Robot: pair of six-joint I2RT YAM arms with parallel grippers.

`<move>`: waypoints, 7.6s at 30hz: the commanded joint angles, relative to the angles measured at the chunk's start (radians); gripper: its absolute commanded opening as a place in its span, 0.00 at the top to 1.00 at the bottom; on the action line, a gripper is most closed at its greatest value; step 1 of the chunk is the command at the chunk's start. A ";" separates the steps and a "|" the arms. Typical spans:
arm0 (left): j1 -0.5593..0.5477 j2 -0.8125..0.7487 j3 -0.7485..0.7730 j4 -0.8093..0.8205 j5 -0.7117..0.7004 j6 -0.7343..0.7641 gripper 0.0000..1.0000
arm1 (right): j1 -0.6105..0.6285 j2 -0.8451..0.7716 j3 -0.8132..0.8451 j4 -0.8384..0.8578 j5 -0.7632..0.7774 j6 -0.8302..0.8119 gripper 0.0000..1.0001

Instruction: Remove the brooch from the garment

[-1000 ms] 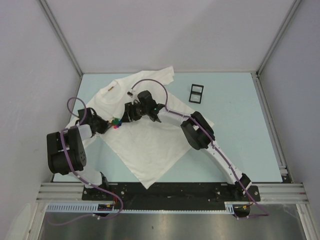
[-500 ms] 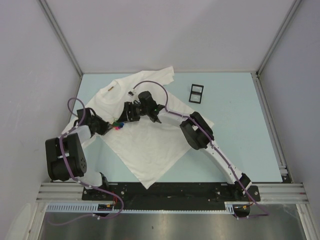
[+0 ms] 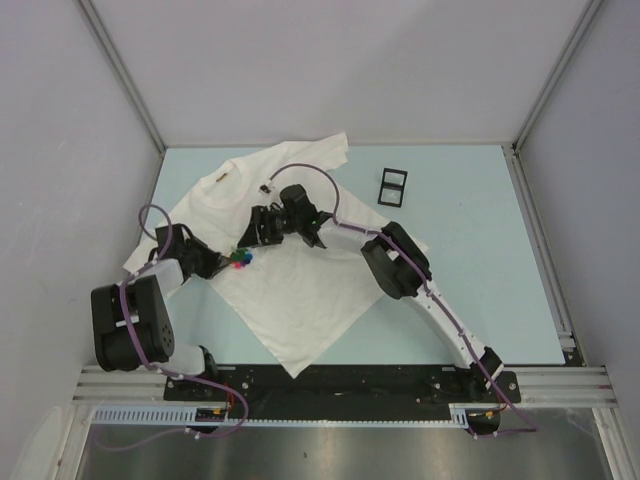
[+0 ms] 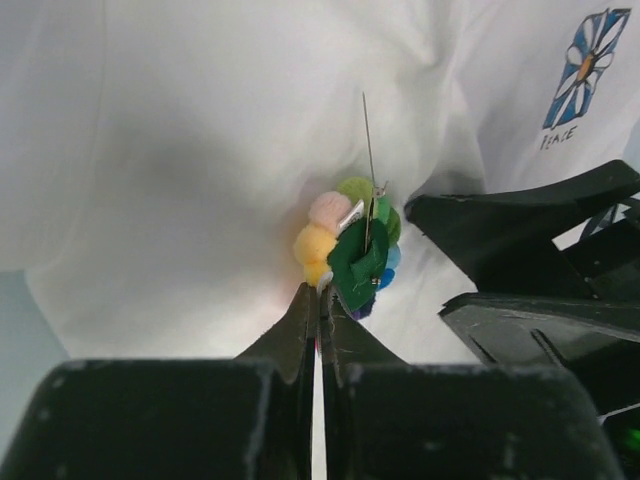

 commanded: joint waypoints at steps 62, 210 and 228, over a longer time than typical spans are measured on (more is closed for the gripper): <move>-0.043 0.085 -0.035 -0.026 -0.054 0.030 0.90 | 0.051 -0.065 -0.016 -0.161 -0.051 -0.154 0.49; -0.690 -0.565 -0.339 0.718 0.107 -0.304 1.00 | 0.057 -1.459 -1.530 0.442 0.506 0.107 0.39; -0.693 -0.574 -0.363 0.741 0.115 -0.326 1.00 | 0.063 -1.347 -1.536 0.565 0.469 0.183 0.55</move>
